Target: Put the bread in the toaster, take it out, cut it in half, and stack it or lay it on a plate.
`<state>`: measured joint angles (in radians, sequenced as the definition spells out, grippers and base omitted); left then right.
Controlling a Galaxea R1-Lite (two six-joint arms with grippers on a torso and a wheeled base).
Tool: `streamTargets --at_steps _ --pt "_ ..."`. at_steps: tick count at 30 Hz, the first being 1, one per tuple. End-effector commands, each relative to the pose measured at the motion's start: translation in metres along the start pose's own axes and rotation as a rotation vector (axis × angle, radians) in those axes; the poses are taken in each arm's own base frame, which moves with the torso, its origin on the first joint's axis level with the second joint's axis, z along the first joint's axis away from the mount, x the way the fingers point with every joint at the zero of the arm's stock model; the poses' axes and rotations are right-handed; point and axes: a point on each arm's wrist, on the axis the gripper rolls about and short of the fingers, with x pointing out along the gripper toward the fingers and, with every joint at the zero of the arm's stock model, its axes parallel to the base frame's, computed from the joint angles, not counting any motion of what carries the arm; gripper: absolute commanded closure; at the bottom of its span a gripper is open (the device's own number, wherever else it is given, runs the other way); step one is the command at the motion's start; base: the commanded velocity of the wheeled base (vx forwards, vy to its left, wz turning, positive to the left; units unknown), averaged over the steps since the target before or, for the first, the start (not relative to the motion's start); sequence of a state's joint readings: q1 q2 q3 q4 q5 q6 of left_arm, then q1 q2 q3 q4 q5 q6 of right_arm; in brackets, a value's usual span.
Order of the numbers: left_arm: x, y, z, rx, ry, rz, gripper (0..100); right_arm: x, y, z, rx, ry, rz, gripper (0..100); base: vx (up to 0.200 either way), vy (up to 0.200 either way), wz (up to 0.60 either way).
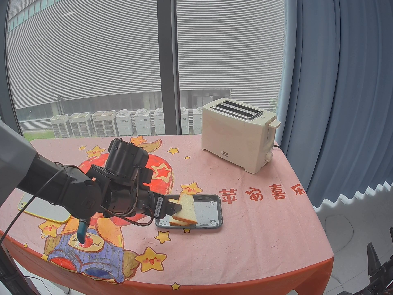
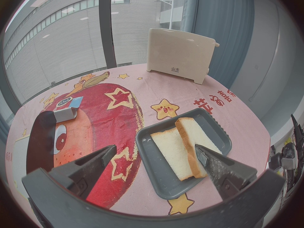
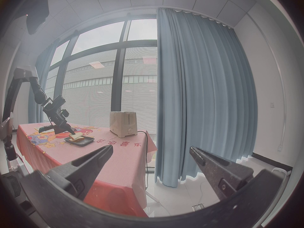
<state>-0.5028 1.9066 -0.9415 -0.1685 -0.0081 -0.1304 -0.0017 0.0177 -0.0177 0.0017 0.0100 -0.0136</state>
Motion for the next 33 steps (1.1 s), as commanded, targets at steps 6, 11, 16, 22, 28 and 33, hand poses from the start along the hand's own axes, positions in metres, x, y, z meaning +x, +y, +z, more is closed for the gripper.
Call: streamTargets --at_steps 6,11,16,22,28,33 --pt "-0.0028 0.0053 0.0013 -0.006 -0.008 0.010 0 0.0003 0.0001 -0.0052 0.000 0.004 0.001 0 0.000 0.000 0.00" --pt "-0.0036 0.0099 0.0005 -0.014 -0.006 0.018 0 0.0003 0.0001 -0.0052 0.000 0.004 0.001 0 0.000 0.000 0.00" --pt "-0.0010 0.0097 -0.0017 -0.013 0.006 0.020 0 0.0003 0.0001 -0.0052 0.000 0.004 0.001 0 0.000 0.000 0.00" --pt "-0.0006 0.0103 -0.0014 -0.014 0.006 0.022 0 0.0003 0.0001 -0.0052 0.000 0.004 0.001 0 0.000 0.000 0.00" --pt "-0.0016 0.0102 -0.0010 -0.014 0.003 0.024 0 0.0003 0.0001 -0.0052 0.000 0.004 0.001 0 0.000 0.000 0.00" --pt "-0.0011 0.0103 -0.0018 -0.014 0.007 0.024 0 0.0003 0.0001 -0.0052 0.000 0.004 0.001 0 0.000 0.000 0.00"
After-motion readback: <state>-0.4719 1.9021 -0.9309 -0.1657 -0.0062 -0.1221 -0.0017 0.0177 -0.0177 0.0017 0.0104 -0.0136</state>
